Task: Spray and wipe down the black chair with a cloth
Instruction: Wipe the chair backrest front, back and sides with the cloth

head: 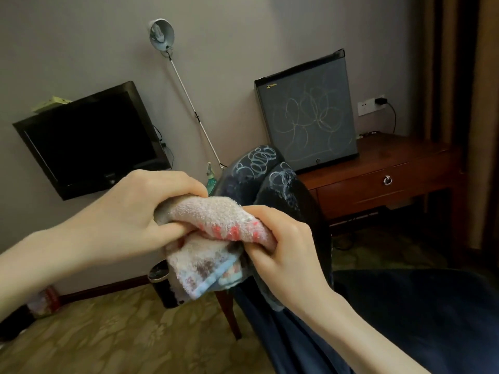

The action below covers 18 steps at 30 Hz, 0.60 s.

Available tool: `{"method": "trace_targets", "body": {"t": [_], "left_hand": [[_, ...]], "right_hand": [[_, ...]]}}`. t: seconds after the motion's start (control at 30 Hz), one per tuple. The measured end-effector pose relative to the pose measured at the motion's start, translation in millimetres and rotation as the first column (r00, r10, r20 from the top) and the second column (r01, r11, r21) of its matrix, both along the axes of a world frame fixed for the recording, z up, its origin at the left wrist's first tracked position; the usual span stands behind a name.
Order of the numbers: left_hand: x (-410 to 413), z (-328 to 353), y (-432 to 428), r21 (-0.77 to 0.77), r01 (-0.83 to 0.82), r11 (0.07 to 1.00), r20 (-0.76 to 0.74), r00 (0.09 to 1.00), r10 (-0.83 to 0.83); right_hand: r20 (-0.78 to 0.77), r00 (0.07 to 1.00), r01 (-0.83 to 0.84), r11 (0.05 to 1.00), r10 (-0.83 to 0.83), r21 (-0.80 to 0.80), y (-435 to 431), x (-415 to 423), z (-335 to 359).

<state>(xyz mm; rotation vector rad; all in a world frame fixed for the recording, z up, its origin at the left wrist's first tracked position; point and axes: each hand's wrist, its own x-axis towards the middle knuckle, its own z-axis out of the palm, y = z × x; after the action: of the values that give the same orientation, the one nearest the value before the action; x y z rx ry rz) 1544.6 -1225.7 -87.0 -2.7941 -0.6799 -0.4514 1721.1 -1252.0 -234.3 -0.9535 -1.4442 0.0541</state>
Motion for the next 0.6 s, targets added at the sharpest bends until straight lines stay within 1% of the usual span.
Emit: {"method": "trace_targets", "body": {"t": [0.1,0.2,0.27,0.37,0.47,0.6], "left_hand": [[8,0,39,-0.015,-0.017,1.000,0.071,0.997,0.018],[28,-4,92,-0.030,-0.075,0.997,0.199,0.977,0.080],[41,-8,128,-0.032,-0.146,0.989,0.274,0.950,0.149],[55,-16,157,-0.099,-0.200,0.975,0.342,0.913,0.222],[55,-18,150,-0.093,-0.176,0.980,0.370,0.908,0.198],[36,-13,101,-0.105,-0.142,0.984,0.329,0.929,0.169]], "right_hand": [[-0.025,0.998,0.054,0.999,-0.054,0.001,33,11,18],[-0.057,0.989,0.132,0.990,-0.135,-0.056,86,26,37],[-0.027,0.976,0.212,0.970,-0.217,-0.119,120,36,48],[-0.002,0.958,0.283,0.944,-0.287,-0.169,143,47,57],[0.010,0.962,0.268,0.942,-0.271,-0.204,132,49,56],[-0.021,0.989,0.139,0.971,-0.146,-0.197,80,35,46]]}}
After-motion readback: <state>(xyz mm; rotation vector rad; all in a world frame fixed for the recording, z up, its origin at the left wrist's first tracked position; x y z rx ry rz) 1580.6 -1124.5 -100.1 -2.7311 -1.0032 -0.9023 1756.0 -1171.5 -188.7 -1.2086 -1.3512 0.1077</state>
